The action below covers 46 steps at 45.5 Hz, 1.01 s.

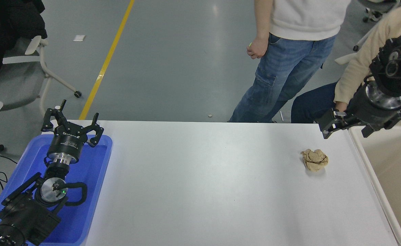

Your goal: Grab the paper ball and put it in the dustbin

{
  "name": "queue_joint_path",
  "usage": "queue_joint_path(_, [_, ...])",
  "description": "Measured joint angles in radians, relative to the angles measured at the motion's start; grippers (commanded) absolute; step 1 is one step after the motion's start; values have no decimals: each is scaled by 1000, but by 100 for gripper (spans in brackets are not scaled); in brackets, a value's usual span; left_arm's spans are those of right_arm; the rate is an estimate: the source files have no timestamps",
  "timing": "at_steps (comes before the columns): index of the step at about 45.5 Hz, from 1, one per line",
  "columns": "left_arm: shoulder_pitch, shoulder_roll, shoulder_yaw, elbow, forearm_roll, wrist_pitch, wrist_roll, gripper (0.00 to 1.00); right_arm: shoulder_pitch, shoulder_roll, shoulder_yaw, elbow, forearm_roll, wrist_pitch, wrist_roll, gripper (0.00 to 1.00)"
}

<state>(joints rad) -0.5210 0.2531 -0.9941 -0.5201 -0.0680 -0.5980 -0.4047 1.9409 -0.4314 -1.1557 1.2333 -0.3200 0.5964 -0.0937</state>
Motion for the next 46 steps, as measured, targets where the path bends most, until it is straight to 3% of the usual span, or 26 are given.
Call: queue_joint_path(46, [0, 0, 0, 0, 1, 0, 0, 100, -748, 194, 235, -711, -1, -262, -3, 100])
